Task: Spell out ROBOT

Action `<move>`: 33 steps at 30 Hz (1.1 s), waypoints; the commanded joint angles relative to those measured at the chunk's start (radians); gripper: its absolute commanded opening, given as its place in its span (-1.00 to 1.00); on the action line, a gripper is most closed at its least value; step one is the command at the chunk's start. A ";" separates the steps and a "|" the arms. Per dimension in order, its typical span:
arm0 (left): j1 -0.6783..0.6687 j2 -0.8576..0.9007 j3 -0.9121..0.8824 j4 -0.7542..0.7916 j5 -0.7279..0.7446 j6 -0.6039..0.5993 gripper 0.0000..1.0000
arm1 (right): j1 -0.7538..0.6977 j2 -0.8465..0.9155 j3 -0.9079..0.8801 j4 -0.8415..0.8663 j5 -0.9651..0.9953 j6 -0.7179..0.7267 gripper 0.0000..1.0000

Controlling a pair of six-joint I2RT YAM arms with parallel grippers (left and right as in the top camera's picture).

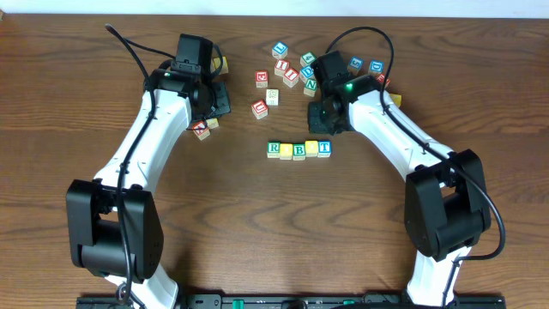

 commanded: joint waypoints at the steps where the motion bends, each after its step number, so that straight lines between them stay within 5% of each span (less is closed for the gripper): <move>1: 0.002 0.004 -0.010 0.003 -0.016 0.012 -0.85 | 0.017 -0.025 -0.017 0.031 0.011 0.030 -0.98; 33: 0.002 0.004 -0.010 0.003 -0.016 0.012 -0.85 | 0.077 -0.025 -0.133 0.113 0.045 0.127 -0.98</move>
